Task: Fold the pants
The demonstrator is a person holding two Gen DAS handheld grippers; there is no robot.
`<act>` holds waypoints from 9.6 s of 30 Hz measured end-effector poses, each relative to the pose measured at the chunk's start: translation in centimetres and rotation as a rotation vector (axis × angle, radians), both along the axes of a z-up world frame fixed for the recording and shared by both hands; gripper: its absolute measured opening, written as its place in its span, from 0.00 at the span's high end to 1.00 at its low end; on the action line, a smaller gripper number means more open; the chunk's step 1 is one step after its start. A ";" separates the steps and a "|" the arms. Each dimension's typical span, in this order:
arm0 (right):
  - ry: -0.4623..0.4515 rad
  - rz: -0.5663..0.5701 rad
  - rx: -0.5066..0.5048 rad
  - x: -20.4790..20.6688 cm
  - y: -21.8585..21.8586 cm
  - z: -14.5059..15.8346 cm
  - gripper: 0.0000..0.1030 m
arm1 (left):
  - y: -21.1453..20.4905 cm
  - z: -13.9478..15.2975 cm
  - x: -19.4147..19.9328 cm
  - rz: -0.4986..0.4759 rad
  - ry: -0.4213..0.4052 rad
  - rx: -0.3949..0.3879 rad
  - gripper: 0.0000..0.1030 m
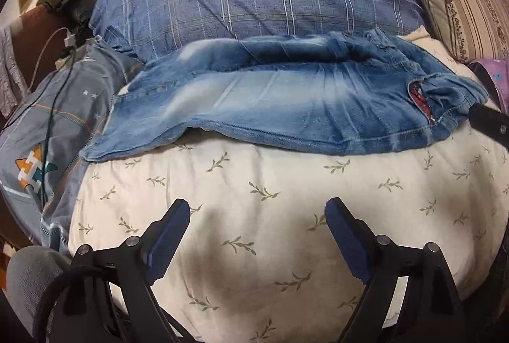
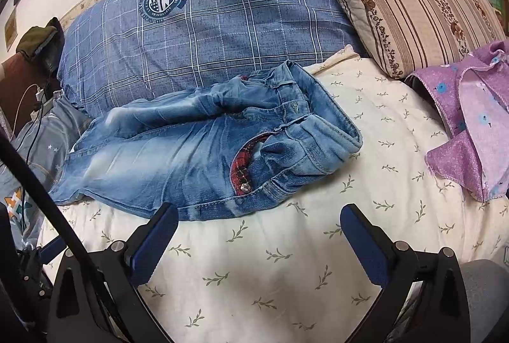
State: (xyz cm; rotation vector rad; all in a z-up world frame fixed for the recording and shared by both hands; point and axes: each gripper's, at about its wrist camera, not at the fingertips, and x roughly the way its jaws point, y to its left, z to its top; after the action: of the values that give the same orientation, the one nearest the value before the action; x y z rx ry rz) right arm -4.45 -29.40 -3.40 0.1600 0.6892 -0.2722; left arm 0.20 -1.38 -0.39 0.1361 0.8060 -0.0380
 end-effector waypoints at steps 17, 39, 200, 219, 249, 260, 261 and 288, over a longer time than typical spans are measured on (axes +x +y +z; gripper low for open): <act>0.052 -0.005 0.241 2.9 -6.6 4.1 0.01 | 7.8 2.6 7.4 0.020 0.238 -0.460 0.27; 0.153 -0.012 0.436 7.2 -12.6 -2.0 0.85 | 6.0 -4.9 15.5 0.180 0.363 -0.492 0.94; 0.090 -0.110 0.658 2.4 -17.4 -1.1 0.40 | -5.6 -8.1 14.6 0.128 0.463 -0.765 0.70; 0.169 -0.157 0.286 2.1 -14.5 0.8 0.86 | -7.9 -8.2 10.5 0.038 0.401 -0.640 0.89; 0.303 0.858 0.037 11.6 21.8 -4.2 0.42 | 18.6 -5.2 11.5 0.539 0.328 -0.793 0.54; 0.342 0.834 -0.102 12.2 23.6 -6.2 0.94 | 19.5 -6.2 11.8 0.559 0.261 -0.812 0.96; 0.340 0.829 -0.092 12.3 23.6 -5.9 0.97 | 19.2 -5.0 11.2 0.532 0.213 -0.797 0.96; 0.298 0.719 0.213 8.6 18.2 -2.3 0.56 | 14.1 -2.4 4.7 0.673 0.122 -0.476 0.64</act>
State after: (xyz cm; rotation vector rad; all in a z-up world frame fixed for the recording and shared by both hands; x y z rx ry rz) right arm 4.17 -11.16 -5.72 0.0657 1.0238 0.4773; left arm 4.86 12.72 -2.77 -0.5943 0.9097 0.3992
